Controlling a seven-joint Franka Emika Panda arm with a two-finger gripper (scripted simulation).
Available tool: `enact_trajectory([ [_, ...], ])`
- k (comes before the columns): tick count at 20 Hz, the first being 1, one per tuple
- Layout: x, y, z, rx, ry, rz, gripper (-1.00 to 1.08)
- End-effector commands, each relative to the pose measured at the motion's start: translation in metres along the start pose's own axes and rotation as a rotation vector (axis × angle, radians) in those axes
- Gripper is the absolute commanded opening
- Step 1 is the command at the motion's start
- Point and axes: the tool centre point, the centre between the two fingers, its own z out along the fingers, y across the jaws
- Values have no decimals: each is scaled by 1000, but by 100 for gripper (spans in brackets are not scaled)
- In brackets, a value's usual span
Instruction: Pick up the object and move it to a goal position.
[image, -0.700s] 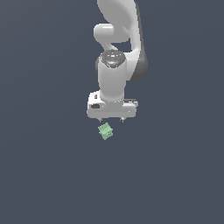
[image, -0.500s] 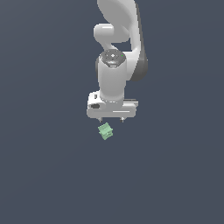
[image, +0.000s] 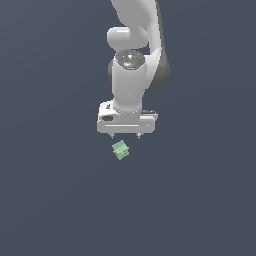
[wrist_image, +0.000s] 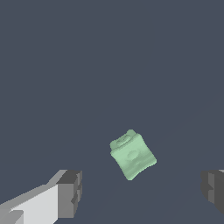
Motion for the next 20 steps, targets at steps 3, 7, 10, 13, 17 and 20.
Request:
enact_trajectory([
  [3, -1, 0, 2, 1, -2, -8, 100],
  [7, -2, 2, 7, 2, -4, -37, 100],
  [10, -3, 3, 13, 4, -6, -71, 100],
  [13, -5, 5, 22, 8, -9, -116, 100],
  [17, -8, 8, 35, 14, -14, -193, 100],
  [20, -12, 11, 48, 21, -18, -263, 100],
])
